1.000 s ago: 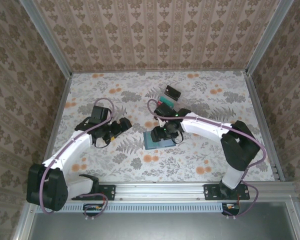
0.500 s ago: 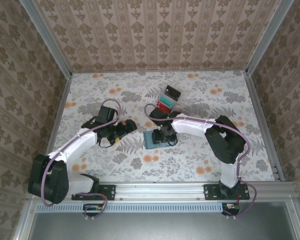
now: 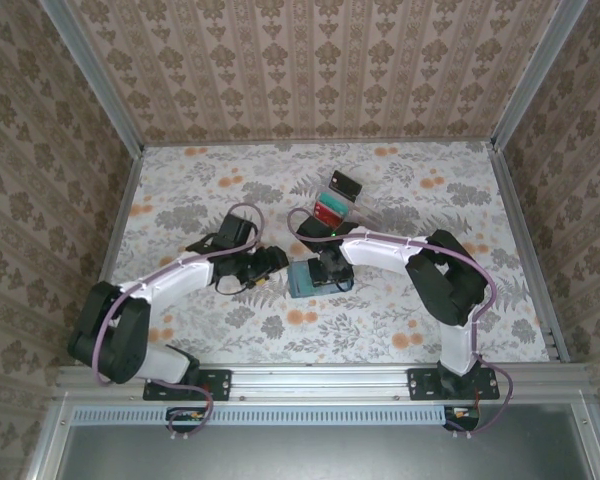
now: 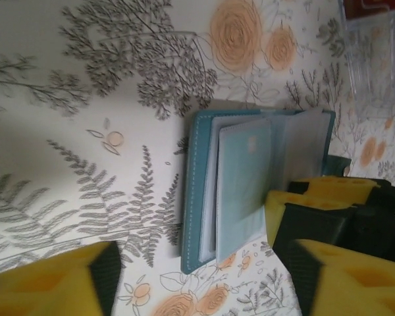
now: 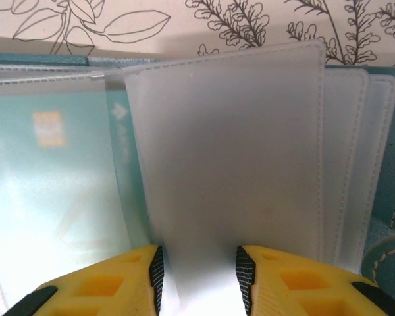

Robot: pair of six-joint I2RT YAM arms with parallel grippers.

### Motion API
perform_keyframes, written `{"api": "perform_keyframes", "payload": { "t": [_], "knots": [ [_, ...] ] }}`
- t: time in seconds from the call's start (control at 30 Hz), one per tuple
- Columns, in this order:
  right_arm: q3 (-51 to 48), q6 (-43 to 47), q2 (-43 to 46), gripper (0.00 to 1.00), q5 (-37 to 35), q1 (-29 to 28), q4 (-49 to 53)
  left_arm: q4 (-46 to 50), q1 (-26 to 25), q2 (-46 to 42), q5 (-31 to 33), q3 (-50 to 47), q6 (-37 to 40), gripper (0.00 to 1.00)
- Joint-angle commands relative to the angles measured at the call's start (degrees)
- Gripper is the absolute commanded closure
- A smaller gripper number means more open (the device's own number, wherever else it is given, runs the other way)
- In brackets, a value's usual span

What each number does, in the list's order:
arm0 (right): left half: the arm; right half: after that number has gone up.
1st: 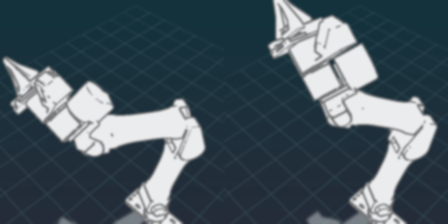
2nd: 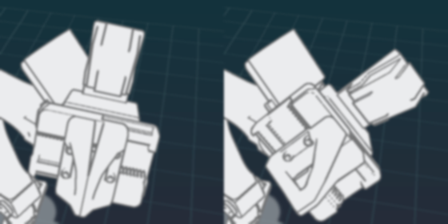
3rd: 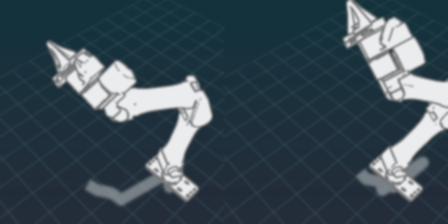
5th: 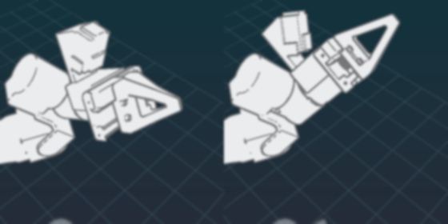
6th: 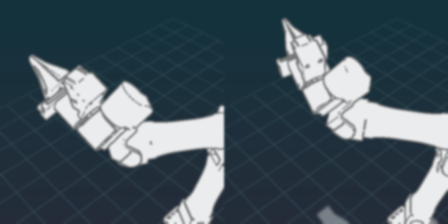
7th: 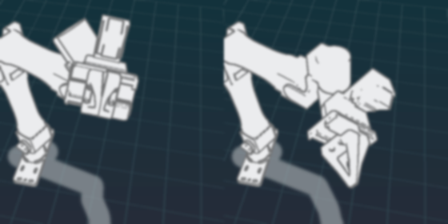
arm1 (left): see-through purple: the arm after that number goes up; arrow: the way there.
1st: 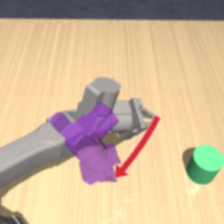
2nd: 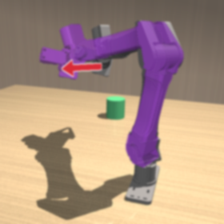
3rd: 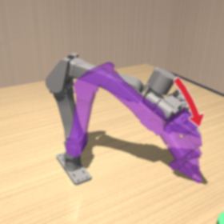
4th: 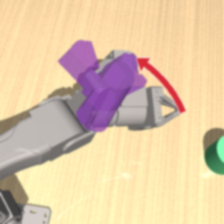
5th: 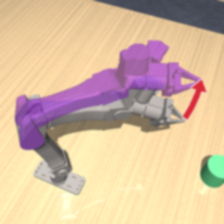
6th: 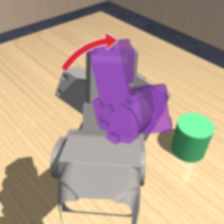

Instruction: Take the credit cards out of the card holder

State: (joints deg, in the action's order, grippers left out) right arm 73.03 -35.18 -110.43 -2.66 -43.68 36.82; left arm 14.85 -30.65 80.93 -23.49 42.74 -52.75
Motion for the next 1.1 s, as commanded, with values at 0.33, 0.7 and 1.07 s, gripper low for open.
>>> {"api": "perform_keyframes", "payload": {
  "t": [0.33,0.7,1.07],
  "knots": [
    [-3.7,-0.3,-4.9,0.63,-1.5,0.3,-0.3,-7.5,-4.3,9.1,-3.5,3.8,-3.7,0.63],
    [-3.8,0.1,-5.2,0.63,0.3,0.5,-1.0,-9.0,-4.7,13.0,-5.1,4.6,-4.3,0.65],
    [-4.2,0.7,-5.2,0.63,1.4,0.7,-2.0,-9.9,-4.9,15.2,-6.0,5.0,-3.8,0.68]
  ]
}}
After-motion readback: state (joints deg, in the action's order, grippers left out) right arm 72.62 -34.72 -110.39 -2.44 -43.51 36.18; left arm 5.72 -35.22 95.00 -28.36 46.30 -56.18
